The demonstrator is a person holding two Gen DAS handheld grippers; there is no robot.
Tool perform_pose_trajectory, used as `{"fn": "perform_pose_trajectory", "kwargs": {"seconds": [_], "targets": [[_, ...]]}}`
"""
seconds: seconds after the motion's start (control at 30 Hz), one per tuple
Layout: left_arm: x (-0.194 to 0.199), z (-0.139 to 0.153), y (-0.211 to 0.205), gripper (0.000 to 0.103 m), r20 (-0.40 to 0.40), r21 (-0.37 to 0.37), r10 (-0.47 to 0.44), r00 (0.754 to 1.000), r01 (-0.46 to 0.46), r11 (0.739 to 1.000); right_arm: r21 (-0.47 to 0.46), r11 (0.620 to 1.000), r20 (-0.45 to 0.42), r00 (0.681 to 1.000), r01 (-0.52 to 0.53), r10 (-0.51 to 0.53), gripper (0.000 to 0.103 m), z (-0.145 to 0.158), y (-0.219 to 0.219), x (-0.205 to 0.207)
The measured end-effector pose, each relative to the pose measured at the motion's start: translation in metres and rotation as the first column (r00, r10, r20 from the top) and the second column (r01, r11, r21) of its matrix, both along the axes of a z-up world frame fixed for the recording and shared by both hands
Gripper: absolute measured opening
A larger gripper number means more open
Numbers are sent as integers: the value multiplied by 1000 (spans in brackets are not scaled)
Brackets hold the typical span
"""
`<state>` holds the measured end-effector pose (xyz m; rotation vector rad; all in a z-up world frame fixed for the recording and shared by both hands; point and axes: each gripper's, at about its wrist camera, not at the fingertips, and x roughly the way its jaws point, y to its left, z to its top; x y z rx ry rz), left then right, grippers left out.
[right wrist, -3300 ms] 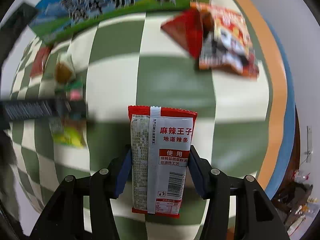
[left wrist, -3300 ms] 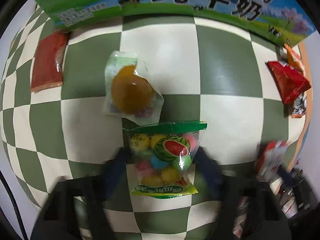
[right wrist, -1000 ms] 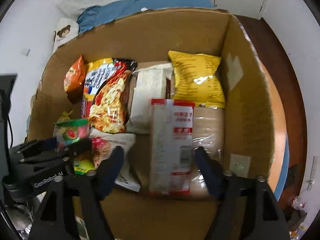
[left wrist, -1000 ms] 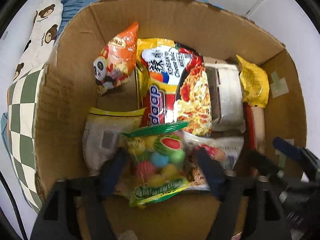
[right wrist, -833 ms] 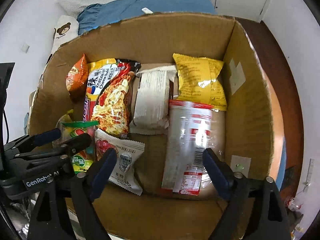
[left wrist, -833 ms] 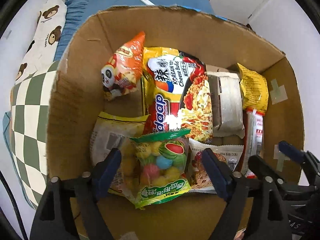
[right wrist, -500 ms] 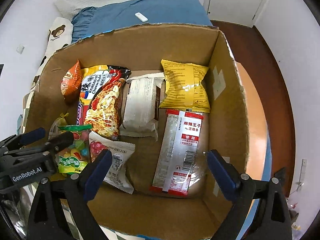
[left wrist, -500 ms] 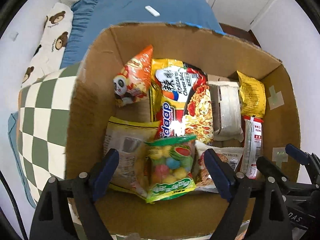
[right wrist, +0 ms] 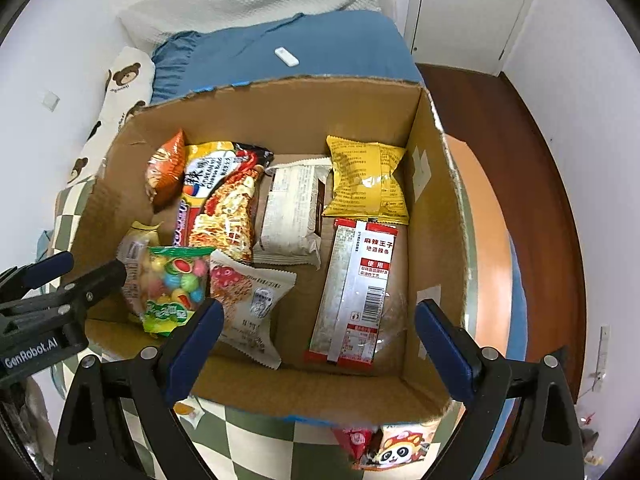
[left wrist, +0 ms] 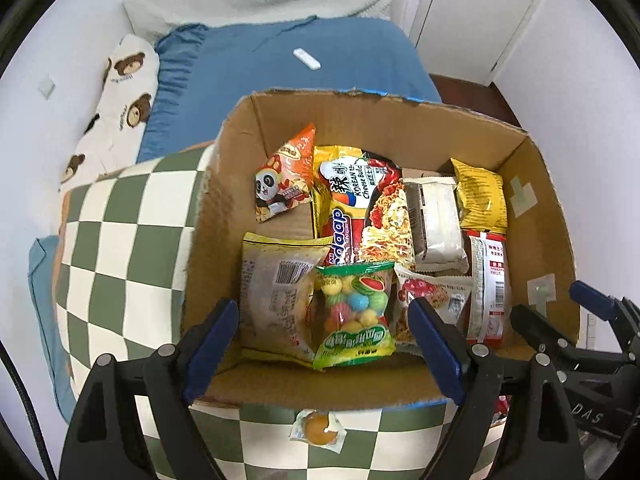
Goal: Organize snacks
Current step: 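Carry both packs into the box and open both tools, then move both tools back toward the snacks on the bed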
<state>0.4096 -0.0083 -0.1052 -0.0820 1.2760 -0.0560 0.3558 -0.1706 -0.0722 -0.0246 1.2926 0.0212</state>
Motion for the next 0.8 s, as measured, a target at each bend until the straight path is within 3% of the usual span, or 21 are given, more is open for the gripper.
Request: {"fn": "perform_pose_trajectory", "kwargs": {"seconds": [0.57,0.7,0.8], "targets": [[-89,76,8,87,238,-8,5,971,-3,1000,-11,999,229,973,-31,33,98,80,6,-84],[-113,97,15,87,295,-26,30,955,-24,999,43,999,273,962,-26,14,98,103,1,-107],[-128,96,23,87,303,-19,54,952,-50,999,91,996,282,959,-17,-9,98,110,-9,-123]]}}
